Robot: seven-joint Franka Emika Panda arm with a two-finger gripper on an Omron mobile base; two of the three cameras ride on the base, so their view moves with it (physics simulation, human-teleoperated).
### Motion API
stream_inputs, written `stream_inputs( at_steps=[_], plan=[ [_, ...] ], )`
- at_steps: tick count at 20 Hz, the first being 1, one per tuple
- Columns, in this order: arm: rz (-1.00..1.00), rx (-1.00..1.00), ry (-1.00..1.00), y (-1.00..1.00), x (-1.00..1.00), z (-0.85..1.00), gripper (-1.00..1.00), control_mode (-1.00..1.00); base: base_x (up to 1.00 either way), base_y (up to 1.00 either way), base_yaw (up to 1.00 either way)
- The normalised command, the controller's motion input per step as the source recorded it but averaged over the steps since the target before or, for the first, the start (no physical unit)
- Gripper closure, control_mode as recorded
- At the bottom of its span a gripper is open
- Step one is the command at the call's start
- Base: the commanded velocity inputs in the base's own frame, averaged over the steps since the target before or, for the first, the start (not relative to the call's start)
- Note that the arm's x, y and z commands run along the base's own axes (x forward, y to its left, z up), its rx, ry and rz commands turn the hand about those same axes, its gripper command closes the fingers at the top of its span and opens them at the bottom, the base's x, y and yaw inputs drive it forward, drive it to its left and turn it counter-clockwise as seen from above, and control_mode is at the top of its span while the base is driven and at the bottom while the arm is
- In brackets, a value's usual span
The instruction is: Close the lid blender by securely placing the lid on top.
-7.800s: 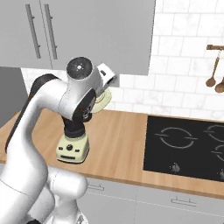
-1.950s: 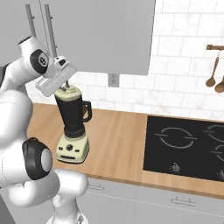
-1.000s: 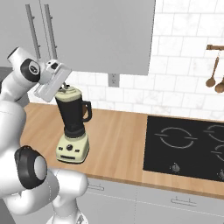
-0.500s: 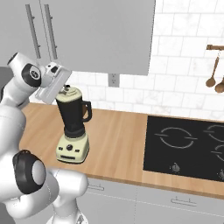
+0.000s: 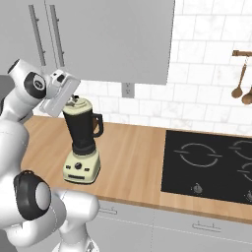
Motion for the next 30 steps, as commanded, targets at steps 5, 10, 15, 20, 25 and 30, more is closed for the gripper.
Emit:
stream_inputs(
  at_steps=[5, 10, 15, 20, 25, 30],
  plan=[
    [0.00, 0.01, 0.00, 0.00, 0.00, 0.00, -1.00, -1.00, 0.00, 0.00, 0.00],
    [0.00, 0.02, 0.00, 0.00, 0.00, 0.01, -1.00, -1.00, 0.00, 0.00, 0.00],
    [-0.04, 0.14, -0.14, -0.28, -0.30, 0.14, -1.00, -1.00, 0.00, 0.00, 0.00],
    [-0.02, 0.41, -0.32, -1.00, -0.97, 0.01, -1.00, -1.00, 0.00, 0.00, 0.00],
    [0.00, 0.69, -0.38, -0.99, -1.00, 0.00, -1.00, -1.00, 0.00, 0.00, 0.00],
    [0.00, 0.73, -0.56, -0.72, -1.00, 0.01, -1.00, -1.00, 0.00, 0.00, 0.00]
  ],
)
